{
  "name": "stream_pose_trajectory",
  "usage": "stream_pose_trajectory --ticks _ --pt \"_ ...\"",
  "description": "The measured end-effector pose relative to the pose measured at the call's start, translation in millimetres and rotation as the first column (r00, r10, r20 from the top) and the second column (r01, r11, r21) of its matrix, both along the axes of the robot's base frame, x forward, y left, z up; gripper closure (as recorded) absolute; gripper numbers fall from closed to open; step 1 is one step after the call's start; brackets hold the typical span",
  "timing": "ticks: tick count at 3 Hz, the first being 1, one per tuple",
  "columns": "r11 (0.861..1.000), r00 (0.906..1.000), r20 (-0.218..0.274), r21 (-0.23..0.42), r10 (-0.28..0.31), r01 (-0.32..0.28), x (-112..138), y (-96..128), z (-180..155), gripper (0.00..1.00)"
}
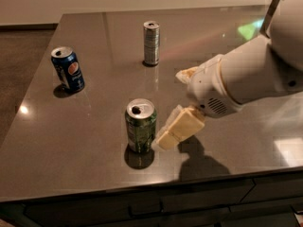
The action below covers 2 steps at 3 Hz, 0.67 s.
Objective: Knock green can over
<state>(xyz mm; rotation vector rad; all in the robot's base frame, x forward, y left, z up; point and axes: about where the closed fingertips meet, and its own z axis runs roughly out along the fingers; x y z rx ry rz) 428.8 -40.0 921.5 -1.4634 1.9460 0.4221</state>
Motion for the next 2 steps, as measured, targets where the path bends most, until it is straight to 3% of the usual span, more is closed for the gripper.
stream_pose_trajectory --ticks 2 --pt "0.99 0.9994 -0.002 0.136 0.036 -0.035 -10 40 -17 0.0"
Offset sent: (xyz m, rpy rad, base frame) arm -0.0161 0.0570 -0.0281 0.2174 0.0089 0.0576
